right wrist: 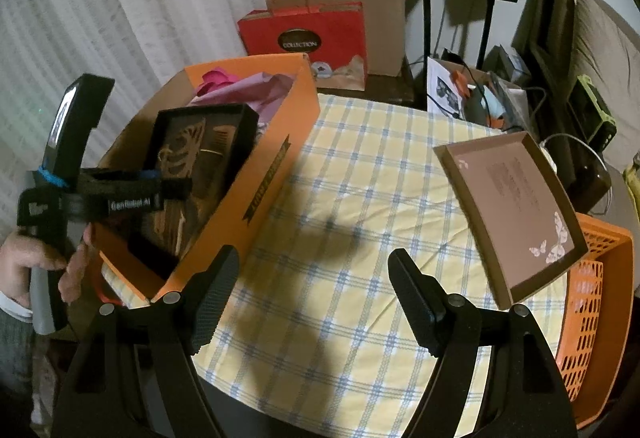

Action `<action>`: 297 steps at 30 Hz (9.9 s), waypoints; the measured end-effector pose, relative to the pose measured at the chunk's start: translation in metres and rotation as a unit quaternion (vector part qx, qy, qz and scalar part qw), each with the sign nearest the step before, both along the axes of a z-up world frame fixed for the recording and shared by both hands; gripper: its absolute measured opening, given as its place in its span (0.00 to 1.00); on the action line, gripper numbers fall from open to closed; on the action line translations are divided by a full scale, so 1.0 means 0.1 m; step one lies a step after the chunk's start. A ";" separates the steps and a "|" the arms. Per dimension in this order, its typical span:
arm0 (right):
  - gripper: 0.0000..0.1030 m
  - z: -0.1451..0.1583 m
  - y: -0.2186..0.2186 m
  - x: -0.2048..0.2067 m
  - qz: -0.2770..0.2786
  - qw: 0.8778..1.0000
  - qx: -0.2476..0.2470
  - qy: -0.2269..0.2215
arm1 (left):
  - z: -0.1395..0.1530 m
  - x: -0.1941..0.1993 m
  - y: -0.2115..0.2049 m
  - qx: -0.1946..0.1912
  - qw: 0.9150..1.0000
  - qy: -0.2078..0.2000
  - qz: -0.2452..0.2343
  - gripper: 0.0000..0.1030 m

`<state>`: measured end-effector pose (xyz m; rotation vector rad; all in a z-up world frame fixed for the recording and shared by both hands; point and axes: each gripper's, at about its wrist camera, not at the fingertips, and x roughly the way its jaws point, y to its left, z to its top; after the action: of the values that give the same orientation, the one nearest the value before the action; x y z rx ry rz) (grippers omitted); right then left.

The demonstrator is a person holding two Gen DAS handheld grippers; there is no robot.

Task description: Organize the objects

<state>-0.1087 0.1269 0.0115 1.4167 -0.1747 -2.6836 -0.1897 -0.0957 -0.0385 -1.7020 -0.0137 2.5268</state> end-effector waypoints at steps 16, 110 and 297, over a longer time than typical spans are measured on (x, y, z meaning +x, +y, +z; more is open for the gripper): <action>0.76 -0.09 0.07 0.06 -0.003 1.000 -0.003 -0.006 | 0.07 0.03 -0.05 0.028 1.000 0.009 -0.010 0.56; 0.09 -0.71 2.65 -0.18 -0.129 0.984 0.067 -0.101 | -0.47 -0.23 2.98 0.123 0.985 -0.042 -0.113 0.14; 0.99 0.17 0.27 1.62 -0.147 0.979 0.068 0.125 | 0.61 2.04 0.30 0.016 0.981 0.190 0.020 1.00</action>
<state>0.0535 0.1536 0.0284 1.1477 -0.1979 -3.1411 0.0143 -0.0658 0.0229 -1.1933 -0.0593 2.8186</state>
